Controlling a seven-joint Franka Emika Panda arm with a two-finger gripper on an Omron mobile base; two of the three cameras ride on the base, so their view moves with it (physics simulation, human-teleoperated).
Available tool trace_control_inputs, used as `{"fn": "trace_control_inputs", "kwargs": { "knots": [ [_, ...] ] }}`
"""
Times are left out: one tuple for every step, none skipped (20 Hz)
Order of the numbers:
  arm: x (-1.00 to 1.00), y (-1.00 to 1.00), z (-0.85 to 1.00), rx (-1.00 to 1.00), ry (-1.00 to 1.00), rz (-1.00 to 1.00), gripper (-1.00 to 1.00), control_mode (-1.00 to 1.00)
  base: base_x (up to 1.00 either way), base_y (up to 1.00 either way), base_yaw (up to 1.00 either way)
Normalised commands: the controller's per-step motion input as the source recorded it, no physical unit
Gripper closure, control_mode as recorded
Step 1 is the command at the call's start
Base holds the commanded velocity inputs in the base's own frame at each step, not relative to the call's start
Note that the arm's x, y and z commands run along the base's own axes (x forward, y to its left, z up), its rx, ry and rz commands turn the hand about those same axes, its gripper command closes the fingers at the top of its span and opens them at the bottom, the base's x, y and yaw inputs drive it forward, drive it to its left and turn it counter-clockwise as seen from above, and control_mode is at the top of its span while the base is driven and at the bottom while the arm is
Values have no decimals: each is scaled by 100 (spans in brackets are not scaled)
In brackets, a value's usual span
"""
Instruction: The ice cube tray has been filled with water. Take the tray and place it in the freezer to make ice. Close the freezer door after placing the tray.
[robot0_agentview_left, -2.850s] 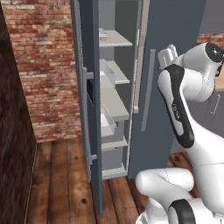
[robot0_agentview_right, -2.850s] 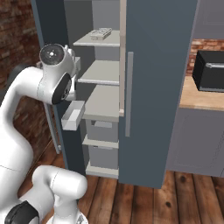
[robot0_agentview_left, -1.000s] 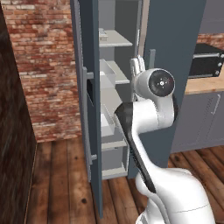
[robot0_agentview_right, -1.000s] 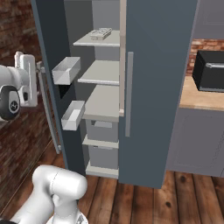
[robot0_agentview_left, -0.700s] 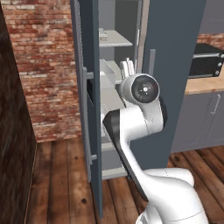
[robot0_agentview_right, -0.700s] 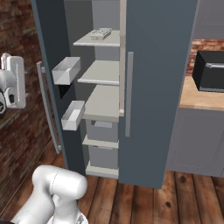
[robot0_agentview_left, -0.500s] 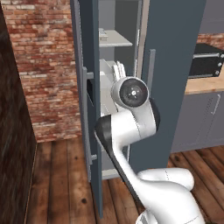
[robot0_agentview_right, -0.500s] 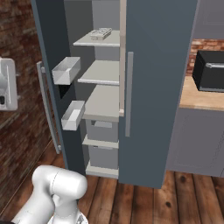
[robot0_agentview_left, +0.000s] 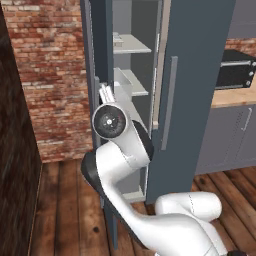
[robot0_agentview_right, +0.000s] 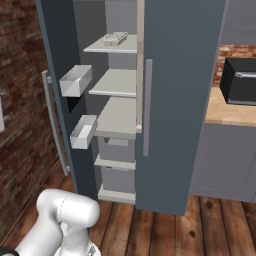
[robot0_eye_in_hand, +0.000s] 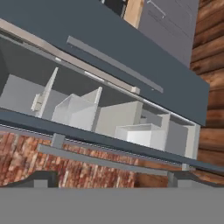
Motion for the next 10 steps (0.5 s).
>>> {"fn": "trace_control_inputs", "kwargs": {
  "knots": [
    [14,42,-27,-9,13,0,-100,-100,0,0,0],
    [19,40,-29,-9,12,0,-100,-100,0,0,0],
    [21,36,-28,-9,11,0,-100,-100,0,0,0],
    [24,36,-28,-9,6,0,-100,-100,0,0,0],
    [26,36,-27,-9,2,0,-100,-100,0,0,0],
    [33,37,-25,-7,0,0,-100,-100,0,0,0],
    [34,34,-26,-7,0,0,-100,-100,0,0,0],
    [37,31,-26,-6,0,0,-100,-100,0,0,0],
    [38,29,-28,-6,0,0,-100,-100,0,0,0],
    [39,29,-29,-6,0,0,-100,-100,0,0,0]
  ]
}}
